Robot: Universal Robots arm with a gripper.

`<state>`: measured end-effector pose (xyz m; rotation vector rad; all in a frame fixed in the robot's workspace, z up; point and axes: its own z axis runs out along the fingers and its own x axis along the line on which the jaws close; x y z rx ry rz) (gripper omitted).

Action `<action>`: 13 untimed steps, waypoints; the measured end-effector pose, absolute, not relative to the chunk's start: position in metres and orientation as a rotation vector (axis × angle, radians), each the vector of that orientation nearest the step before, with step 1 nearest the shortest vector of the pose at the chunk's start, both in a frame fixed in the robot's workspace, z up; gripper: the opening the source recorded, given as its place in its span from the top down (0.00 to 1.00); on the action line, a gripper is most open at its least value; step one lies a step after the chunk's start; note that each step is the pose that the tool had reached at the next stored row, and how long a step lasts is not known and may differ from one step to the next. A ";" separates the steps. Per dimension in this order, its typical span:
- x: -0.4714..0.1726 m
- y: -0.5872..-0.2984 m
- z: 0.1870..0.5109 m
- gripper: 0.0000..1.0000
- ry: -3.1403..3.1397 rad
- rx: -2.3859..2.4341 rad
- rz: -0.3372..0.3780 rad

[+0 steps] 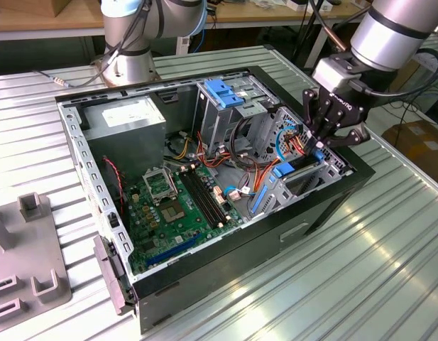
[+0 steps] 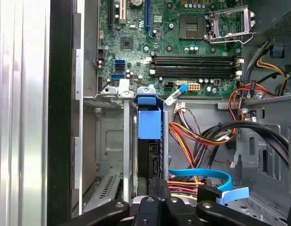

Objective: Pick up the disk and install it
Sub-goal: 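Insert the second disk wire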

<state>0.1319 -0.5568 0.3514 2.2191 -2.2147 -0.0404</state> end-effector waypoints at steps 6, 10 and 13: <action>0.132 -0.557 0.352 0.90 -2.215 2.219 -0.040; 0.132 -0.557 0.353 0.90 -2.215 2.219 -0.040; 0.130 -0.557 0.353 0.90 -2.215 2.219 -0.040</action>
